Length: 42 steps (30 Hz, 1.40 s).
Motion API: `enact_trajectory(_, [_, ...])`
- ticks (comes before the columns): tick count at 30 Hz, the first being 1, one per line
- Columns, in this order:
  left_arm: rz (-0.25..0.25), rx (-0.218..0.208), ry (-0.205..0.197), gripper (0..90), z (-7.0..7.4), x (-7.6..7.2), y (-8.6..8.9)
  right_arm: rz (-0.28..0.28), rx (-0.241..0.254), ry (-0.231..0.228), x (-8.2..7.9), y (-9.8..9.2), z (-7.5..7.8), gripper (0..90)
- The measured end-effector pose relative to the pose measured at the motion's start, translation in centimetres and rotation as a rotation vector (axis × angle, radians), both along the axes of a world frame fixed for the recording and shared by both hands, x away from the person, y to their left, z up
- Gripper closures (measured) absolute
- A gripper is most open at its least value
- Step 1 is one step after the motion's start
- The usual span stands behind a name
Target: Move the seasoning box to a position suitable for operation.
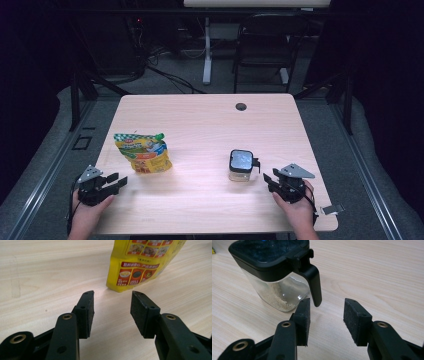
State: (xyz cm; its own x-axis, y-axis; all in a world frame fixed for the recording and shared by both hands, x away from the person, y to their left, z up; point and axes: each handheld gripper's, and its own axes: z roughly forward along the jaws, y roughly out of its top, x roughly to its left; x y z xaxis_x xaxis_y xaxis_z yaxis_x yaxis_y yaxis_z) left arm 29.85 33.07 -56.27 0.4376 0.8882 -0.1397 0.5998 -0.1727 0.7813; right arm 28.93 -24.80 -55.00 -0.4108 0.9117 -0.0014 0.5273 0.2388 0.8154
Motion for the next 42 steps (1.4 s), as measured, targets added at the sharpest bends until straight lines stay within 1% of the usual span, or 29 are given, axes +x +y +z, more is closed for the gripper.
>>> enact_trajectory(1, [0.004, -0.005, -0.011, 55.0, 0.0, 0.1, 0.0, 0.013, 0.009, 0.018, 0.0, 0.0, 0.0, 61.9])
enact_trajectory(2, [0.004, -0.005, -0.012, 55.0, 0.1, 0.1, -0.1, 0.027, 0.014, 0.027, 0.0, 0.0, 0.0, 62.1])
enact_trajectory(3, [0.004, -0.005, -0.012, 55.1, 0.1, 0.1, -0.1, 0.027, 0.014, 0.027, 0.0, 0.0, 0.0, 62.1])
enact_trajectory(4, [-0.001, 0.003, -0.008, 56.2, 0.2, 0.0, -0.1, 0.025, -0.002, 0.025, -0.1, 0.1, -0.1, 62.8])
enact_trajectory(5, [0.002, 0.000, -0.016, 58.1, 0.2, 0.0, -0.2, 0.025, -0.010, 0.022, -0.2, 0.1, -0.1, 63.1])
enact_trajectory(8, [0.011, -0.001, -0.023, 57.4, 0.3, -0.1, -0.4, 0.026, -0.005, 0.015, -0.4, 0.0, -0.1, 63.7])
enact_trajectory(10, [0.001, 0.003, -0.026, 55.9, 0.5, -0.2, -0.6, 0.037, -0.004, 0.015, -0.5, 0.1, -0.1, 63.8])
enact_trajectory(11, [0.000, -0.001, -0.036, 55.3, 0.5, -0.2, -0.7, 0.045, -0.010, 0.013, -0.5, 0.1, -0.1, 64.1])
enact_trajectory(13, [-0.008, 0.004, -0.029, 54.7, 0.5, -0.2, -0.9, 0.051, -0.017, 0.015, -0.4, 0.1, 0.0, 64.3])
enact_trajectory(15, [-0.030, -0.024, -0.032, 54.8, 0.5, -0.2, -1.0, 0.052, -0.014, 0.003, -0.4, 0.2, 0.1, 64.8])
enact_trajectory(16, [-0.035, -0.030, -0.027, 55.2, 0.6, -0.3, -1.0, 0.054, -0.018, -0.009, -0.3, 0.3, 0.1, 64.7])
enact_trajectory(18, [-0.037, -0.037, -0.024, 56.5, 0.6, -0.3, -1.1, 0.052, -0.067, -0.009, 0.0, 0.3, 0.6, 64.2])
enact_trajectory(19, [-0.037, -0.035, -0.020, 56.5, 0.6, -0.4, -1.1, 0.052, -0.067, -0.009, 0.0, 0.3, 0.6, 64.2])
enact_trajectory(21, [-0.039, -0.028, -0.011, 56.9, 0.6, -0.5, -1.1, 0.050, -0.066, 0.007, 0.3, 0.2, 1.3, 64.7])
enact_trajectory(22, [-0.040, -0.037, -0.011, 56.9, 0.6, -0.5, -1.1, 0.054, -0.065, 0.018, 0.4, 0.3, 1.5, 64.7])
enact_trajectory(24, [-0.041, -0.040, -0.010, 56.9, 0.7, -0.7, -1.0, 0.060, -0.079, 0.033, 0.6, 0.5, 1.7, 64.9])
enact_trajectory(26, [-0.042, -0.043, -0.014, 57.7, 0.7, -0.9, -1.0, 0.073, -0.108, 0.037, 0.9, 0.9, 1.8, 65.0])
enact_trajectory(29, [-0.042, -0.052, -0.014, 58.7, 0.9, -1.2, -0.6, 0.078, -0.116, 0.038, 1.5, 1.5, 1.9, 65.2])
enact_trajectory(30, [-0.040, -0.057, -0.017, 58.9, 0.9, -1.2, -0.5, 0.075, -0.111, 0.032, 1.7, 1.7, 1.8, 65.4])
enact_trajectory(31, [-0.038, -0.060, -0.009, 59.2, 0.9, -1.3, -0.4, 0.078, -0.122, 0.047, 1.9, 1.9, 1.8, 65.4])
enact_trajectory(32, [-0.036, -0.062, -0.010, 59.2, 0.8, -1.2, -0.4, 0.076, -0.112, 0.046, 2.2, 2.1, 1.6, 65.4])
enact_trajectory(33, [-0.036, -0.059, -0.009, 59.2, 0.8, -1.2, -0.4, 0.070, -0.123, 0.052, 2.4, 2.2, 1.5, 65.3])
enact_trajectory(34, [-0.035, -0.056, -0.007, 59.1, 0.7, -1.2, -0.3, 0.076, -0.129, 0.053, 2.7, 2.3, 1.3, 65.0])
enact_trajectory(35, [-0.033, -0.055, -0.003, 59.1, 0.6, -1.2, -0.3, 0.082, -0.122, 0.065, 2.9, 2.4, 1.2, 64.0])
enact_trajectory(36, [-0.035, -0.055, 0.001, 59.3, 0.5, -1.2, -0.3, 0.084, -0.095, 0.066, 3.1, 2.6, 0.9, 62.9])
enact_trajectory(38, [-0.036, -0.049, 0.005, 59.9, 0.5, -1.1, -0.3, 0.090, -0.098, 0.075, 3.6, 2.7, 0.5, 63.0])
enact_trajectory(39, [-0.035, -0.045, 0.007, 60.0, 0.4, -1.1, -0.4, 0.078, -0.091, 0.077, 3.8, 2.8, 0.3, 63.1])
enact_trajectory(40, [-0.036, -0.045, 0.008, 60.2, 0.4, -1.1, -0.4, 0.080, -0.086, 0.085, 4.0, 2.7, 0.1, 63.3])
enact_trajectory(42, [-0.042, -0.046, 0.008, 60.6, 0.4, -1.2, -0.5, 0.076, -0.078, 0.071, 4.1, 2.7, -0.2, 63.9])
